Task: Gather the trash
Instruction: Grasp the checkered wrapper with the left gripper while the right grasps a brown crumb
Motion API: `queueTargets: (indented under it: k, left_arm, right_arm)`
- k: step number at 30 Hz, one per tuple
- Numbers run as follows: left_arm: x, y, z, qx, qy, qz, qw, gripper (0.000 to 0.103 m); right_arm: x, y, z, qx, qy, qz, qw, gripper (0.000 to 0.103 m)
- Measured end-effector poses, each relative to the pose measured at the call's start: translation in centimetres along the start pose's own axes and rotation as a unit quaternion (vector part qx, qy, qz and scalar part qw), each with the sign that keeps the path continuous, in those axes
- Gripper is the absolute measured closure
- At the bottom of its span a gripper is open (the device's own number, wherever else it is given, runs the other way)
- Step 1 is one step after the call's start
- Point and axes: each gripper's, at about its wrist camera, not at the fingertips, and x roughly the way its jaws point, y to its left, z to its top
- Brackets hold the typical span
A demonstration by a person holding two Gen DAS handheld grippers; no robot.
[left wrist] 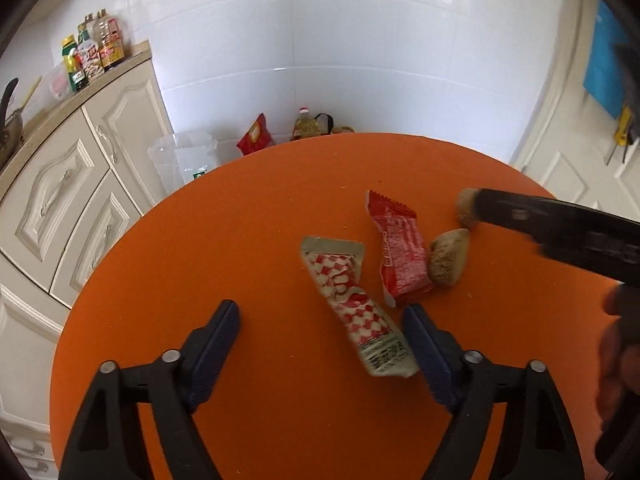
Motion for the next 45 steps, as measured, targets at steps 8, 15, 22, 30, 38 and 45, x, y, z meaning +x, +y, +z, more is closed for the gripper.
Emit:
queueTargets:
  k: [8,15,22,30,38,45]
  left_arm:
    - [1.0,-0.1,0.6,0.012,-0.008,-0.044,0.9989,0.080]
    - [3.3,3.4,2.3,-0.023,-0.003,-0.087,0.9959,0.089]
    - [3.5,5.2,1.5,-0.030,-0.012,-0.089,0.9955,0.091]
    - [4.0,5.5,-0.2,-0.009,0.002,-0.066,0.9978,0.081]
    - [2.1,6.2,-2.3,-0.029,-0.003,-0.082,0.9962,0.089]
    - [-0.2,7.2,-5.3,-0.039,-0.016,-0.078,0.9960,0.095]
  right_arm:
    - [1.5,1.5,-0.5,-0.046,0.001,-0.029,0.999,0.078]
    - [-0.4,0.2,-2.0,-0.025,-0.006,-0.003,1.000,0.080]
    - [-3.6,-1.0,-4.2,-0.007,-0.013,0.001,1.000,0.080]
    - [-6.1,-1.2,-6.5,-0.005,-0.012,-0.003,1.000,0.080]
    - [-6.2,-0.8,-7.6,-0.009,-0.004,0.002,1.000,0.080]
    - [-8.0,-0.7,-8.1,-0.014,-0.016,0.009,1.000,0.080]
